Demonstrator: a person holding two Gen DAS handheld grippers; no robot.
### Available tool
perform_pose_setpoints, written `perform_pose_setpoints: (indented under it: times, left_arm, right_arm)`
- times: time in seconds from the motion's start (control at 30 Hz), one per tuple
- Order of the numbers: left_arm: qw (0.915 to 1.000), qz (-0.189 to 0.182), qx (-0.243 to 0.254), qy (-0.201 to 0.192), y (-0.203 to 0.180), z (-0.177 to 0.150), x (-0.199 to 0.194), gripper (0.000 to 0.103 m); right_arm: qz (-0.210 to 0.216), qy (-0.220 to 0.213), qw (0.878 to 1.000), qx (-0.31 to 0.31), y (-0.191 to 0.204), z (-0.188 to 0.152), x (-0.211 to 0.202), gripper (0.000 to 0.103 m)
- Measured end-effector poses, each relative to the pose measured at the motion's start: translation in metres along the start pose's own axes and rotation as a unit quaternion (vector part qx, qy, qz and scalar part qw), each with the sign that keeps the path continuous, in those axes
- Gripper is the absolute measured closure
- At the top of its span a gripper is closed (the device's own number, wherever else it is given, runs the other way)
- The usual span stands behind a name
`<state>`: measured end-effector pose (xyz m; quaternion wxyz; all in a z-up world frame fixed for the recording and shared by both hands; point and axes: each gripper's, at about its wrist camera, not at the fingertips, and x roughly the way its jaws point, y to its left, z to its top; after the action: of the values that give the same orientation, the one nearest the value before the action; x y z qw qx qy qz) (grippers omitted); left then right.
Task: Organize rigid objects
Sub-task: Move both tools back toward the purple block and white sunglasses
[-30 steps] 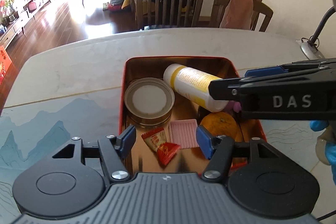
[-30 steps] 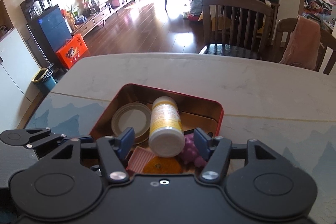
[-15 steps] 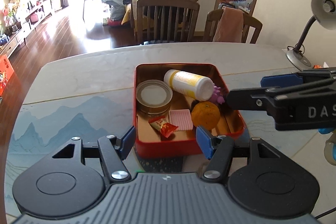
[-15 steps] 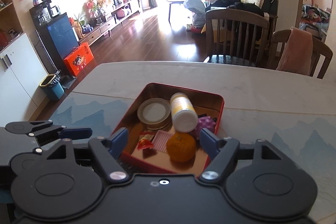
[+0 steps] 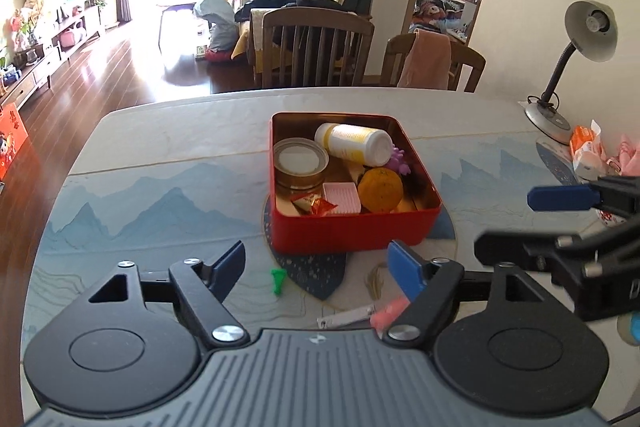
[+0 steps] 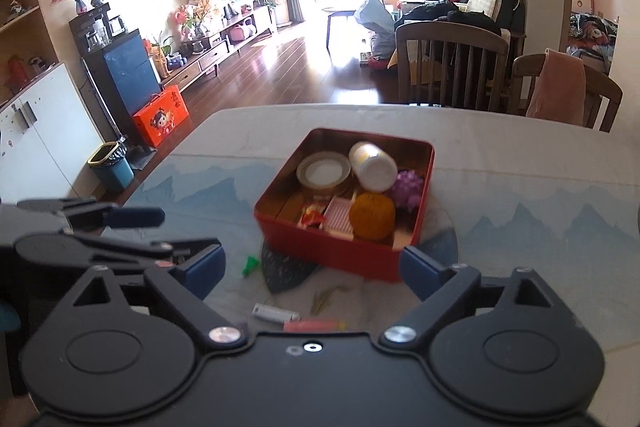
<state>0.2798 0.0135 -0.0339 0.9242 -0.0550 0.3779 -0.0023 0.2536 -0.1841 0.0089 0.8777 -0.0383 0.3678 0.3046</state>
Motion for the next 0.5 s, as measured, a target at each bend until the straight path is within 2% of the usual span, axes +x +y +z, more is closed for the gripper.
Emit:
perform_pose_setpoints:
  times: [0.17, 0.5]
  left_arm:
    - [1.0000, 0.003, 0.000, 0.002, 0.004, -0.018, -0.009, 0.022]
    - [0.9994, 0.023, -0.010, 0.024, 0.019, -0.055, -0.008, 0.022]
  right_arm:
    - [-0.006, 0.011, 1.000, -0.006, 0.006, -0.025, -0.001, 0.001]
    - [-0.023, 0.041, 0.999, -0.016, 0.026, -0.075, 0.009, 0.000]
